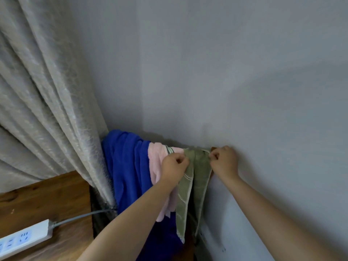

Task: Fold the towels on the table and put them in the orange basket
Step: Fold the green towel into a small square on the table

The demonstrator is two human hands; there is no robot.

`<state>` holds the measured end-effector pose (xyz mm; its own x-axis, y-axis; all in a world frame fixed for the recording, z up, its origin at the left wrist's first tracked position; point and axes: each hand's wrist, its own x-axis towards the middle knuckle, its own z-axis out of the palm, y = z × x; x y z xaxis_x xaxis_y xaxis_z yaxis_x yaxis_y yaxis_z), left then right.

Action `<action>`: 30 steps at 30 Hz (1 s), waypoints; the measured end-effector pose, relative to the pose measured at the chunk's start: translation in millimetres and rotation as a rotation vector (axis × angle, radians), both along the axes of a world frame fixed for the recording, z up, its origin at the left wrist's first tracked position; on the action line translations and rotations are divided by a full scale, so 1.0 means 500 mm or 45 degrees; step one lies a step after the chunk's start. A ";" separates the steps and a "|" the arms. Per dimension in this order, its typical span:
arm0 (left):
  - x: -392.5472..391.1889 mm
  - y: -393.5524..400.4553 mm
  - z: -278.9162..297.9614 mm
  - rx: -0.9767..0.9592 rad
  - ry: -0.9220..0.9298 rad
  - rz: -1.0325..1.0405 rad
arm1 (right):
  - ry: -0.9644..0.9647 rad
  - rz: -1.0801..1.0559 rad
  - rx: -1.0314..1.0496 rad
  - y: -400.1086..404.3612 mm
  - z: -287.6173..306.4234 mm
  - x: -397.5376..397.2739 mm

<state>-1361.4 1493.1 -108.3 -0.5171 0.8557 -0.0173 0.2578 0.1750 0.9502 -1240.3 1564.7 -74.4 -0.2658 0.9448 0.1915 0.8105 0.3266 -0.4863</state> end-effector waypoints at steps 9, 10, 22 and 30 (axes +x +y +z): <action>0.001 -0.064 0.160 0.266 0.045 0.071 | 0.596 0.119 0.105 -0.067 0.113 0.060; 0.011 -0.088 0.174 0.274 0.032 0.107 | 0.640 0.153 0.116 -0.084 0.125 0.074; 0.104 -0.446 0.202 0.106 0.284 0.692 | 0.944 0.563 -0.039 -0.301 0.129 0.164; 0.117 -0.742 0.225 -0.152 0.066 0.967 | 0.964 0.933 -0.344 -0.505 0.132 0.097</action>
